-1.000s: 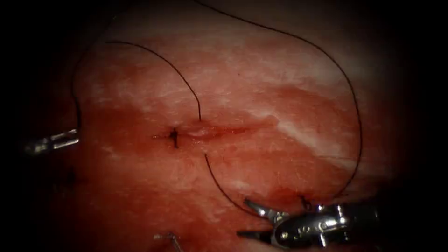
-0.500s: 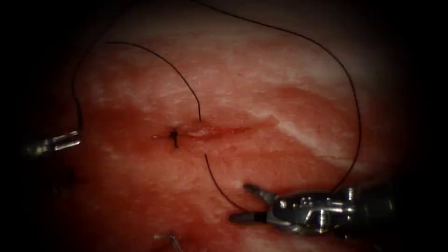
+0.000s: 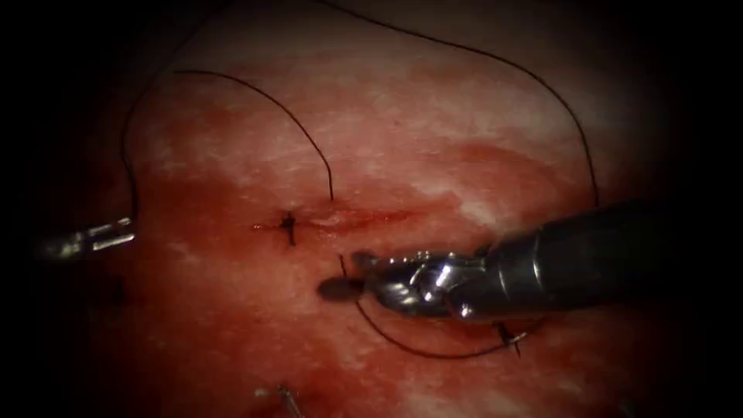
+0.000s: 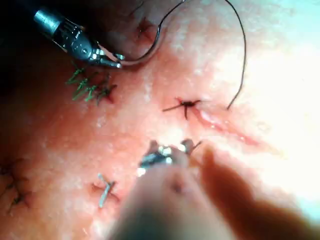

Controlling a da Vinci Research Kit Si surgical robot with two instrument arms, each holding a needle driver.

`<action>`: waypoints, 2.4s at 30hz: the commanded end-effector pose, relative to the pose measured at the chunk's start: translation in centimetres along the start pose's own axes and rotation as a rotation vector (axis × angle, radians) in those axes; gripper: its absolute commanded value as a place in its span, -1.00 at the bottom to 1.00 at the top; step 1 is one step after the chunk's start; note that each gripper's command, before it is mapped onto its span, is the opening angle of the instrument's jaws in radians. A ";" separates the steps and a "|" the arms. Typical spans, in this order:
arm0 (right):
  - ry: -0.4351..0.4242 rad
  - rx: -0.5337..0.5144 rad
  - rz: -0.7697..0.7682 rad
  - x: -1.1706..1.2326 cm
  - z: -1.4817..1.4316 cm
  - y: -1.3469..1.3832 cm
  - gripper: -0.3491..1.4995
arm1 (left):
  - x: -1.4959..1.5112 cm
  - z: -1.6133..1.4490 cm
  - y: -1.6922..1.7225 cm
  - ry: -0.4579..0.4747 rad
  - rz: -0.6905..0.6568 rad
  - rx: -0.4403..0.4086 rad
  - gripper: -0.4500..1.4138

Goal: Wound Closure

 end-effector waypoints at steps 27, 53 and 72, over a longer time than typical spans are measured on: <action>-0.119 -0.017 0.042 -0.50 0.19 0.00 -1.00 | -0.07 -0.01 0.06 -0.001 -0.002 -0.007 -1.00; -0.014 0.067 -0.088 -0.83 -0.52 -0.58 0.11 | -0.10 0.01 0.00 -0.001 -0.002 -0.012 -1.00; 0.542 0.106 -0.628 0.43 -0.91 0.09 0.82 | -0.53 0.92 -1.25 -0.125 -0.015 -0.038 -1.00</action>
